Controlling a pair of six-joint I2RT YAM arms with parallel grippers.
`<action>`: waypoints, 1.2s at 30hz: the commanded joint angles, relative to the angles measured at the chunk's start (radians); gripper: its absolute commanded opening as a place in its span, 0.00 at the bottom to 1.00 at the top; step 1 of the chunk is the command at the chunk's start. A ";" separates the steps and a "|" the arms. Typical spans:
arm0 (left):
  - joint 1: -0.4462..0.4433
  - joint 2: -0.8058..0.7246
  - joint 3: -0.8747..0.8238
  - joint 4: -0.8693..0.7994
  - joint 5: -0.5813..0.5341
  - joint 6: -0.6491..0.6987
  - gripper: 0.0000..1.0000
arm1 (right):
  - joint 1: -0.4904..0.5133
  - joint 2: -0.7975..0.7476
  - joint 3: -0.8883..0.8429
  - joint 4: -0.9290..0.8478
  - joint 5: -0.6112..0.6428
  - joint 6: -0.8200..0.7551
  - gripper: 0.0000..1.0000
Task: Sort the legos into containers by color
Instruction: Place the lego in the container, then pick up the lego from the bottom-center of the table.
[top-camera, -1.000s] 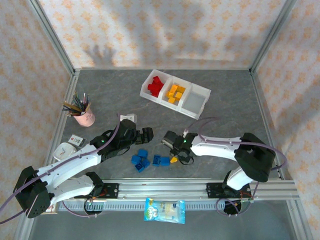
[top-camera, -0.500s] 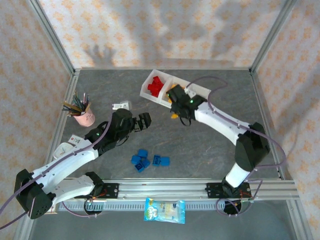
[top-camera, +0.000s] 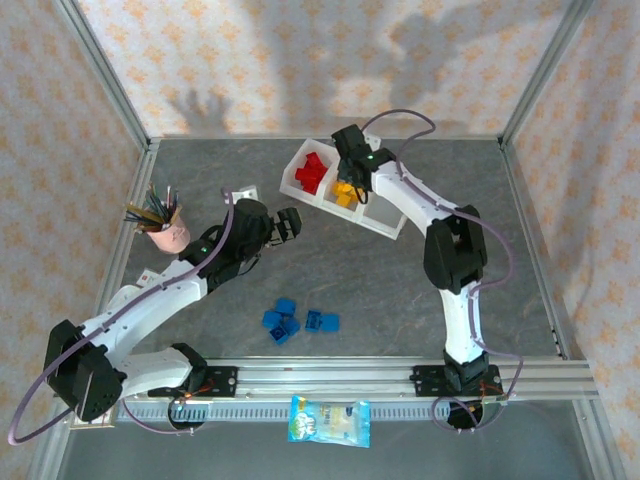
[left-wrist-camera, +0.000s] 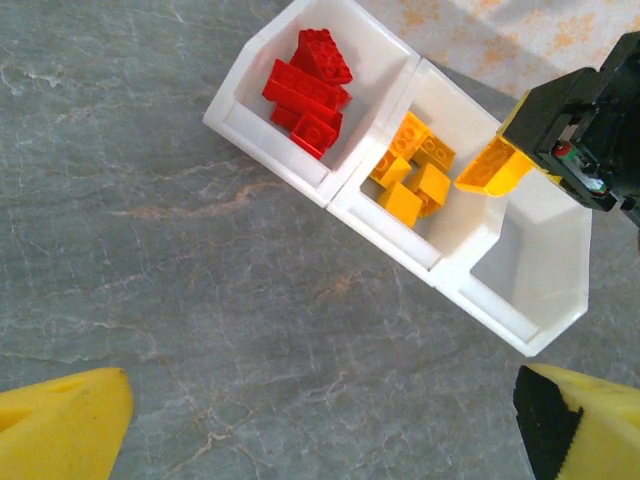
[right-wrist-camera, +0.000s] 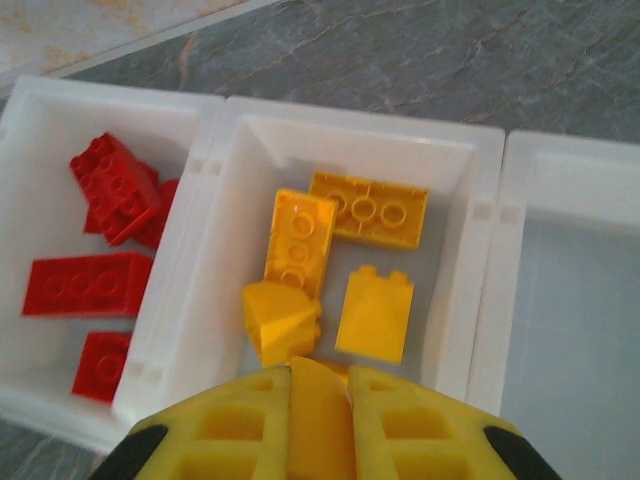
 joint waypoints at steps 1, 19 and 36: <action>0.020 0.019 0.023 0.051 -0.032 0.037 0.99 | -0.048 0.060 0.086 0.011 0.038 -0.046 0.10; 0.034 0.081 0.051 0.093 0.042 0.031 0.99 | -0.063 0.062 0.145 0.028 -0.074 -0.144 0.53; 0.034 -0.174 -0.173 -0.087 0.130 -0.019 0.99 | 0.234 -0.484 -0.632 0.037 -0.201 -0.132 0.71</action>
